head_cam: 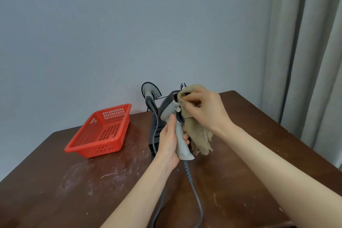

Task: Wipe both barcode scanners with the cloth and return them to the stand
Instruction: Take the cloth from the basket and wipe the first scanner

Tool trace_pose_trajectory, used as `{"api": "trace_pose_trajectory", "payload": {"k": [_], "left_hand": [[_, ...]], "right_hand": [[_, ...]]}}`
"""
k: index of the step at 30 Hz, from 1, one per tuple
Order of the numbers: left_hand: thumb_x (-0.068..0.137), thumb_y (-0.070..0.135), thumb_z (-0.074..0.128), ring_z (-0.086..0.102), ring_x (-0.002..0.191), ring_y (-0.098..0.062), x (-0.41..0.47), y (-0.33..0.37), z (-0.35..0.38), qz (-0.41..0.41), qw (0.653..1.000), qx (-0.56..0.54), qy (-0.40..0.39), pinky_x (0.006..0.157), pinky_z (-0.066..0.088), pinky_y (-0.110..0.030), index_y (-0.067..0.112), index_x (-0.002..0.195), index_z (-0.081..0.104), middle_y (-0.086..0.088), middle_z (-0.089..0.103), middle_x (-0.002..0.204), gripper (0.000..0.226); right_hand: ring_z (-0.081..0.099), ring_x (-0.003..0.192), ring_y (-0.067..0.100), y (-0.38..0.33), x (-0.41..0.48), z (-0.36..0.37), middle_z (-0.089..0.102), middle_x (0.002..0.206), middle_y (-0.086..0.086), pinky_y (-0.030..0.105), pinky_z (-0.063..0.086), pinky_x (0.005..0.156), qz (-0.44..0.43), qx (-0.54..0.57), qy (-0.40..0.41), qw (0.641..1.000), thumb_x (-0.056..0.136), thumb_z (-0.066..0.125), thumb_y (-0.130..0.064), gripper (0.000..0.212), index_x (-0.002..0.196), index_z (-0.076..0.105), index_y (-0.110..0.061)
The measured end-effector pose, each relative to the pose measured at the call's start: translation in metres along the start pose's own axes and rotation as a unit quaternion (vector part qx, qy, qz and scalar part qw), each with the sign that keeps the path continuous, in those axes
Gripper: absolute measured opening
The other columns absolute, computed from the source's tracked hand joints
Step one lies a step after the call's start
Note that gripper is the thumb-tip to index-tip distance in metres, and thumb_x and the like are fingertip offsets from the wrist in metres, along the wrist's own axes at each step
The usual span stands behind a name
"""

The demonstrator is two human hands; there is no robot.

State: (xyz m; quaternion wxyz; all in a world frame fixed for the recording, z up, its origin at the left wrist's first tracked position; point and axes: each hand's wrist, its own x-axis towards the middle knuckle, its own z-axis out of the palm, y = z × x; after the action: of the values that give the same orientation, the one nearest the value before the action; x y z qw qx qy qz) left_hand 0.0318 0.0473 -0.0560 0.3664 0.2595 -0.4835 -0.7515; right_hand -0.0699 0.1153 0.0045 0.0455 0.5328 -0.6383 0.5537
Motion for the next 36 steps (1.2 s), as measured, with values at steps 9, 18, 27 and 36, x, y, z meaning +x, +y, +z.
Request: {"api": "trace_pose_trajectory", "payload": {"k": [9, 18, 27, 36], "left_hand": [[0.084, 0.050, 0.056, 0.045, 0.040, -0.011, -0.006, 0.003, 0.000, -0.013, 1.000, 0.014, 0.007, 0.040, 0.041, -0.022, 0.008, 0.084, 0.054, -0.001, 0.051, 0.056, 0.043], [0.089, 0.048, 0.054, 0.045, 0.040, -0.009, -0.006, 0.008, 0.004, -0.006, 0.999, 0.024, 0.024, 0.039, 0.041, -0.022, 0.007, 0.089, 0.054, 0.001, 0.052, 0.056, 0.040], [0.084, 0.050, 0.057, 0.046, 0.041, -0.008, -0.006, 0.009, 0.002, -0.024, 0.999, -0.020, 0.035, 0.039, 0.041, -0.021, 0.011, 0.083, 0.057, 0.002, 0.054, 0.060, 0.039], [0.085, 0.052, 0.055, 0.045, 0.041, -0.008, -0.004, 0.012, -0.002, -0.041, 0.998, -0.037, 0.039, 0.039, 0.040, -0.020, 0.011, 0.083, 0.056, 0.002, 0.053, 0.061, 0.040]], "right_hand": [[0.053, 0.071, 0.000, 0.006, 0.006, -0.005, 0.053, 0.071, -0.028, 0.017, 0.038, 0.064, 0.057, -0.024, 0.039, 0.997, 0.086, 0.065, -0.025, 0.014, 0.091, 0.077, -0.021], [0.056, 0.071, -0.002, -0.002, 0.007, -0.004, 0.062, 0.080, -0.024, 0.016, 0.042, 0.067, 0.037, 0.024, 0.014, 0.999, 0.085, 0.066, -0.027, 0.012, 0.089, 0.077, -0.023], [0.060, 0.095, 0.023, 0.026, 0.017, -0.023, 0.066, 0.100, 0.002, 0.029, 0.042, 0.072, 0.150, -0.140, -0.032, 0.978, 0.093, 0.046, -0.018, 0.026, 0.110, 0.066, -0.016], [0.062, 0.084, 0.022, 0.061, 0.010, -0.037, 0.061, 0.100, 0.016, 0.030, 0.059, 0.067, 0.464, 0.456, -0.036, 0.758, 0.083, 0.058, 0.010, 0.014, 0.095, 0.061, 0.004]]}}
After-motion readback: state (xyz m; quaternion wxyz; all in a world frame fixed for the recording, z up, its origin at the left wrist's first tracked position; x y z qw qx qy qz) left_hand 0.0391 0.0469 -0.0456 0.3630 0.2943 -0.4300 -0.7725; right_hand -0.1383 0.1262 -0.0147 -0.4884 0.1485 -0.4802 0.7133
